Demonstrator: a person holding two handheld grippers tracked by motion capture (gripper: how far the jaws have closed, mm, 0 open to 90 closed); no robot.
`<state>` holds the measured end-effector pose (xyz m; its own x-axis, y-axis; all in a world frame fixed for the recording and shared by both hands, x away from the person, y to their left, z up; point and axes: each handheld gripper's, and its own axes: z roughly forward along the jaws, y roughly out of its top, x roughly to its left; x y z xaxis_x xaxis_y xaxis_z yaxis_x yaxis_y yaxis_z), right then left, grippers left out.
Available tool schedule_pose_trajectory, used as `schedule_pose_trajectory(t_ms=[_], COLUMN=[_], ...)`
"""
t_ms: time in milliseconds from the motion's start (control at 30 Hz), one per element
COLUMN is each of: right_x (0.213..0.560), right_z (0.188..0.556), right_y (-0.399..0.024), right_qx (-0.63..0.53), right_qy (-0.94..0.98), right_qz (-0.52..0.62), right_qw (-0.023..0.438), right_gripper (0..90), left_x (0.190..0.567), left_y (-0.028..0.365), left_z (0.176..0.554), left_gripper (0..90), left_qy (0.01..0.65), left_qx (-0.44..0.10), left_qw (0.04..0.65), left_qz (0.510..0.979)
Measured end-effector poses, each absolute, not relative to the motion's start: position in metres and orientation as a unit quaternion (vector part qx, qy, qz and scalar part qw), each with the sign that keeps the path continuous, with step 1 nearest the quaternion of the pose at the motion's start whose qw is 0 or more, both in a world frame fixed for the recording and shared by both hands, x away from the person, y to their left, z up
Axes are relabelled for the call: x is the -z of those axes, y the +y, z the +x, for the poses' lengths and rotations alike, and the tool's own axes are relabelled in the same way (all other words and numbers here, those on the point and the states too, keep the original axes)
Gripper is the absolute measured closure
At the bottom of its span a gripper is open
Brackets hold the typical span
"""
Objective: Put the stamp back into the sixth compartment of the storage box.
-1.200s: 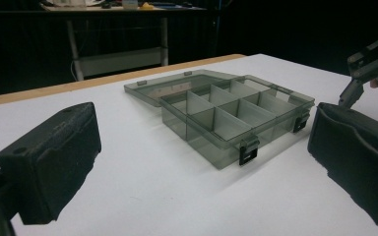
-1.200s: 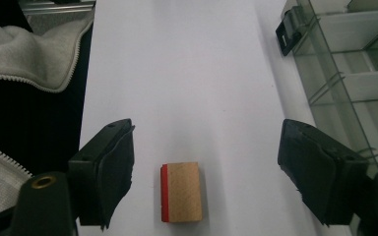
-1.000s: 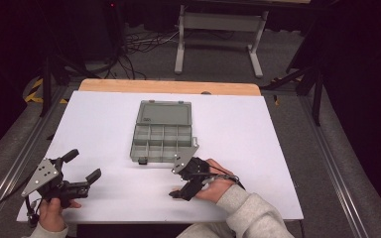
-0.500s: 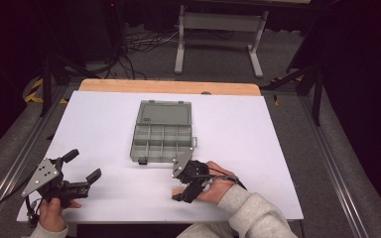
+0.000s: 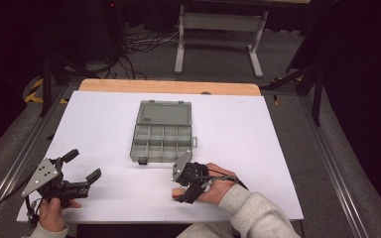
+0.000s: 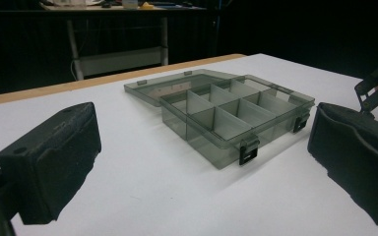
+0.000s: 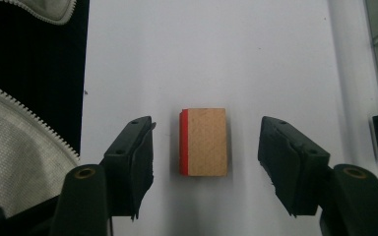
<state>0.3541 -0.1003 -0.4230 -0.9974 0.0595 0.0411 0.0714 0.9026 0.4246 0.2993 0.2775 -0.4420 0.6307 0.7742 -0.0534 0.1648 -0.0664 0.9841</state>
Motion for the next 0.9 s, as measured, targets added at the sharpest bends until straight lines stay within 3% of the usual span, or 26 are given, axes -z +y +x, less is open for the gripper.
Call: schedule_pose_trajectory(t_ms=[700,900], right_x=[0.4288,0.4289], right_z=[0.3546,0.3540], right_y=[-0.0973,-0.0972], right_qx=[0.187,0.188], right_qy=[-0.982,-0.982], right_qz=[-0.021,-0.019], right_qw=[0.018,0.015], right_gripper=[65.4,65.8], left_x=[0.4421,0.4421], left_y=[0.2771,0.2774], left_z=[0.2992,0.2992], left_gripper=[0.5,0.5], left_qy=[0.343,0.344], left_qx=[-0.258,-0.258], left_qw=[0.591,0.591], left_qz=[0.683,0.683])
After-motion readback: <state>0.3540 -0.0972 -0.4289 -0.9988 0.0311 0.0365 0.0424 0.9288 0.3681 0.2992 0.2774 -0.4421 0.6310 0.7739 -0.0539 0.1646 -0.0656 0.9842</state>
